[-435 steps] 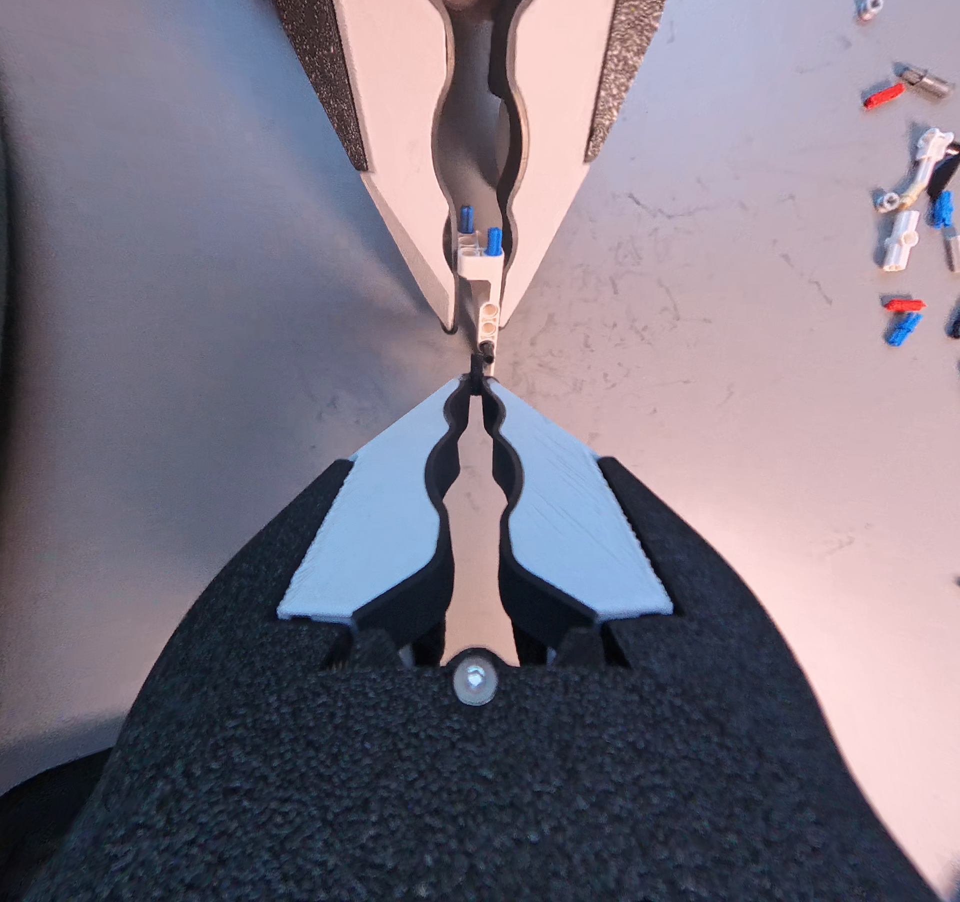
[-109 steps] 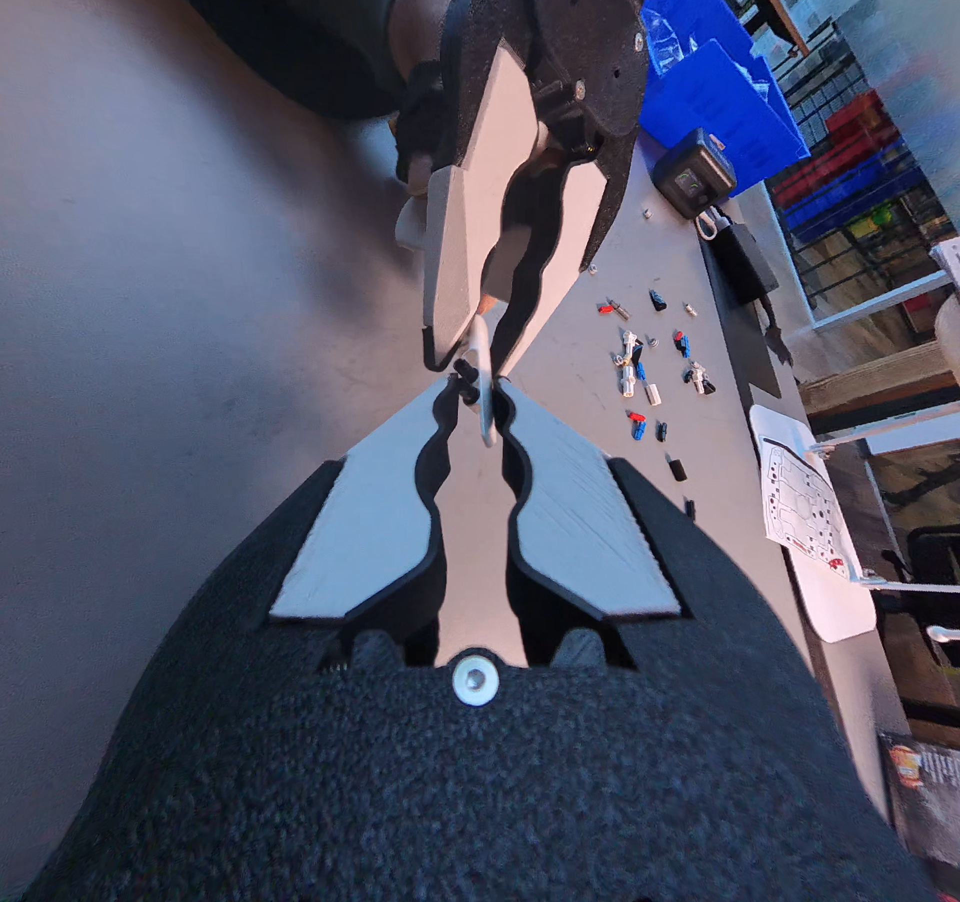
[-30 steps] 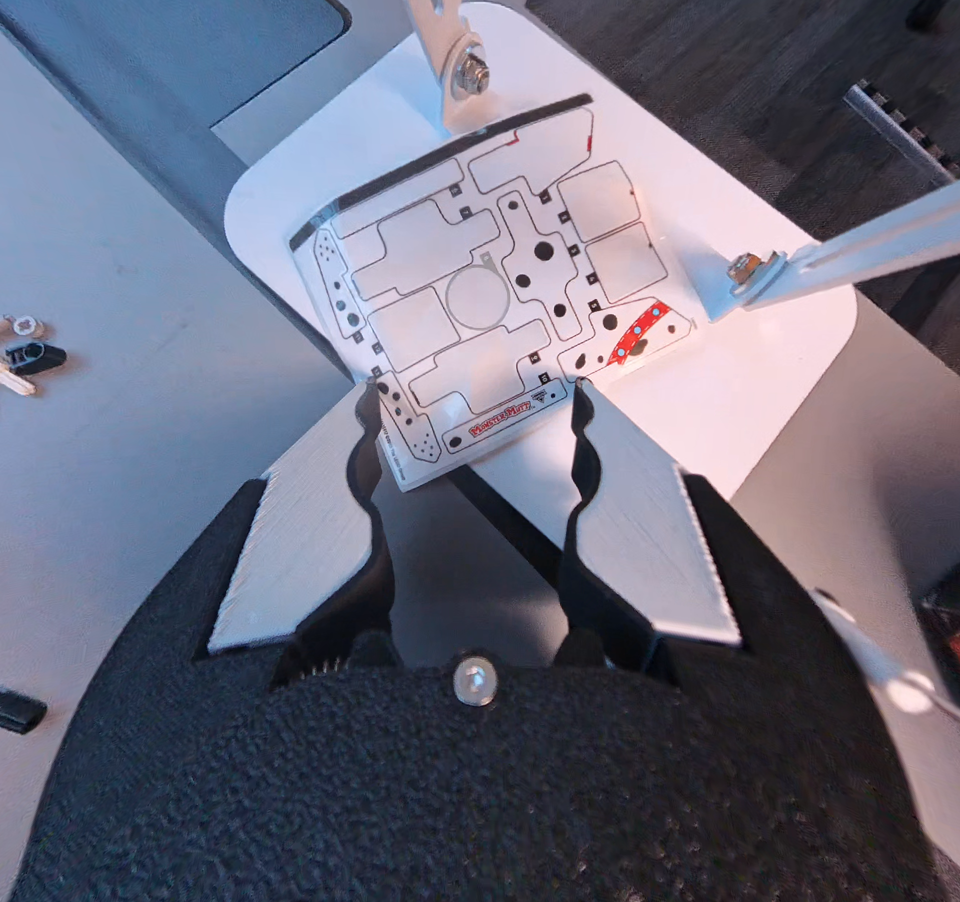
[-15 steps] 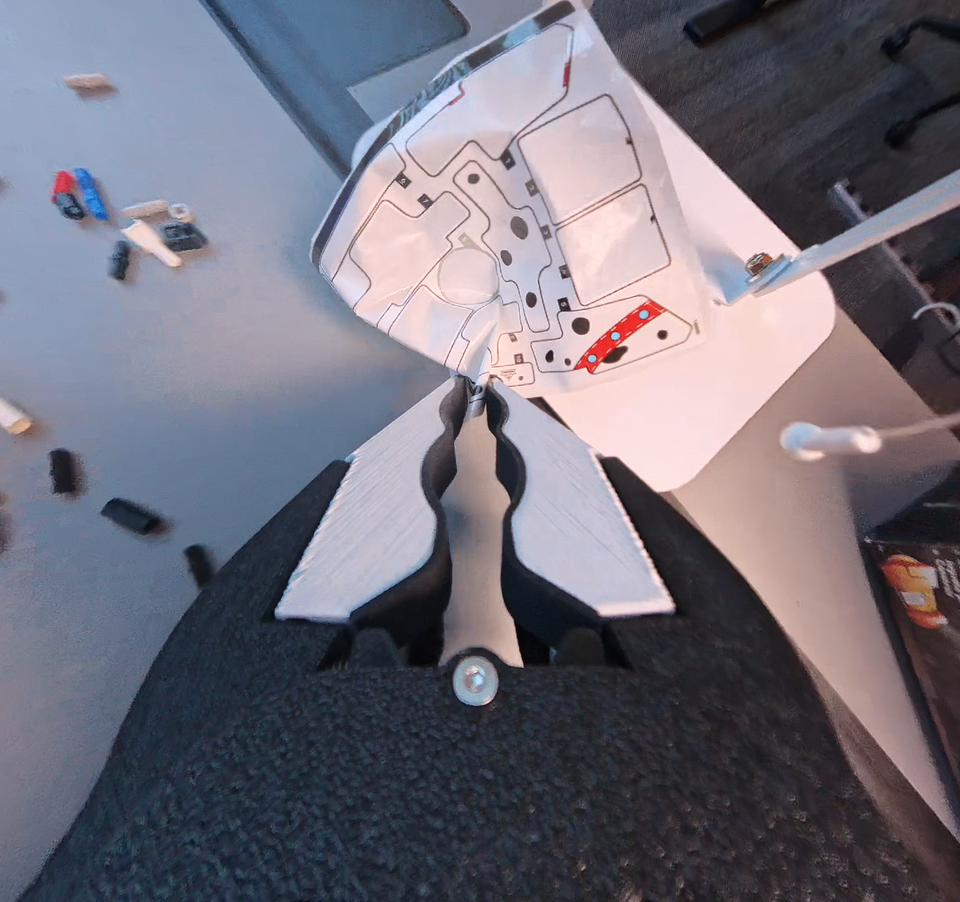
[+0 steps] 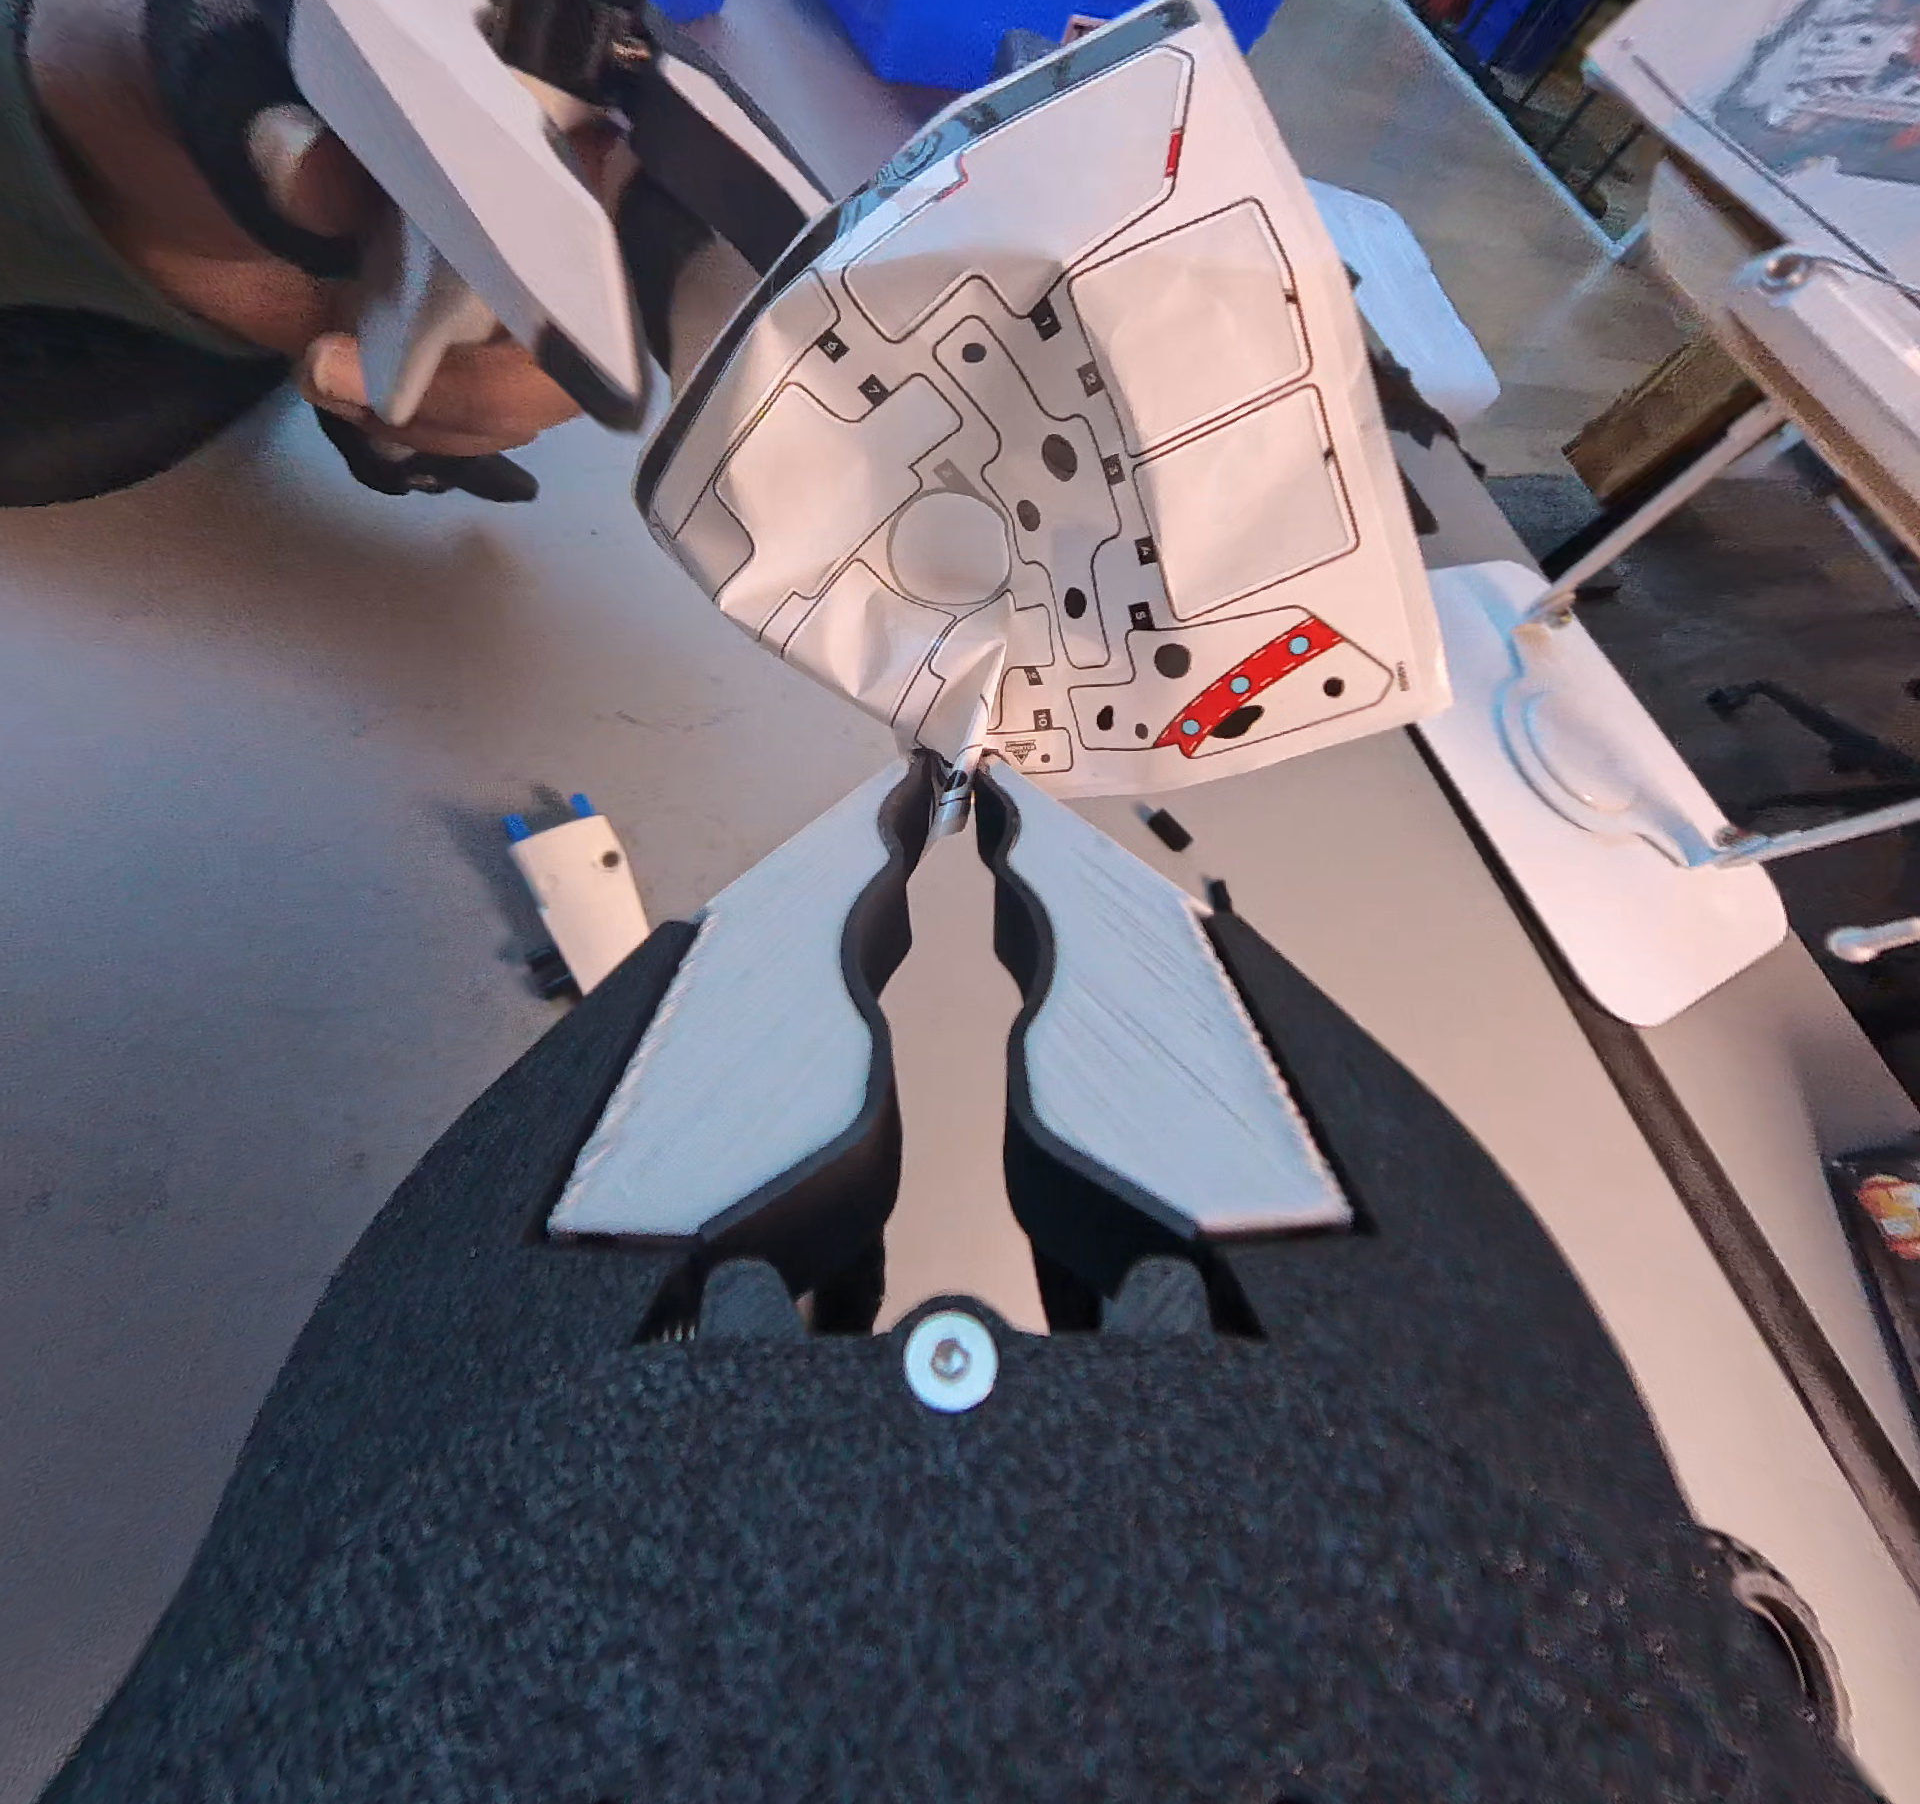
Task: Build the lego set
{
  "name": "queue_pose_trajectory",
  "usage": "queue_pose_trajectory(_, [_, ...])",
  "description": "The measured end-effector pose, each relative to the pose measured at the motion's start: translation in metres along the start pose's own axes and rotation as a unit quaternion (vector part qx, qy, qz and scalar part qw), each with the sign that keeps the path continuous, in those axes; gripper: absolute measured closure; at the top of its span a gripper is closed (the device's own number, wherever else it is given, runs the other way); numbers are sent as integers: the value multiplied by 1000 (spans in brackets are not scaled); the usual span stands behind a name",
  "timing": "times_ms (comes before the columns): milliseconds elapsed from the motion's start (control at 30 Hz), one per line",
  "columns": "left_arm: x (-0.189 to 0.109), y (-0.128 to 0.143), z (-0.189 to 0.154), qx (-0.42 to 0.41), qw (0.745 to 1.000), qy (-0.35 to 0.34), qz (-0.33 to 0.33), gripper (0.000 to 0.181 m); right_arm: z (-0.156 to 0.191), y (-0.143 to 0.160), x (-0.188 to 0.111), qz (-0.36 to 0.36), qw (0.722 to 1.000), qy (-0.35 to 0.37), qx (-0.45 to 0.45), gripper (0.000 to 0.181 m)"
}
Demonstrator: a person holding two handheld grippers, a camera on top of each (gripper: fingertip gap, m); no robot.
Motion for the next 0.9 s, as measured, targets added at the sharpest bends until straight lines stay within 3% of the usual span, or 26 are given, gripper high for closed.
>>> queue_pose_trajectory(67, [7, 8, -10, -1, 999, 24, 26, 142, 15, -6, 1, -3, 1000, -8, -22, 172])
queue_pose_trajectory(167, [2, 7, -9, -23, 999, 27, 11, 164, 20, -13, -5, -25, 998, 1, -52, 164])
queue_pose_trajectory(233, [-7, 4, -3, -54, 998, 31, -12, 181, 21, -18, -15, -63, 998, -16, -22, 152])
queue_pose_trajectory(367, [-17, -6, -1, -130, 986, 77, -69, 181, 16, -21, -34, -131, 987, -39, 86, 136])
queue_pose_trajectory(500, [-7, -3, -17, -156, 977, 125, -67, 181, 24, -23, -37, -187, 955, -88, 214, 131])
queue_pose_trajectory(533, [-4, -2, -21, -162, 975, 136, -66, 181, 28, -23, -36, -194, 944, -112, 242, 136])
queue_pose_trajectory(600, [-1, -1, -26, -172, 971, 149, -68, 181, 33, -21, -36, -197, 932, -151, 265, 174])
queue_pose_trajectory(633, [0, -1, -27, -175, 970, 152, -70, 181, 33, -20, -37, -205, 927, -165, 268, 181])
queue_pose_trajectory(767, [-1, 1, -24, -167, 974, 140, -58, 181, 30, -18, -46, -213, 891, -237, 324, 181])
queue_pose_trajectory(900, [-6, -5, -16, -154, 978, 120, -68, 163, 28, -14, -57, -215, 842, -315, 380, 181])
Point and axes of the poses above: each gripper's, where its closed fingertips meet, x out along the fingers, y out of its underside, z = x × y across the jaws, the point moved 4 cm from there along -x, back along the fingers, and after that the axes turned 6 degrees about x, right-handed, at the moved point
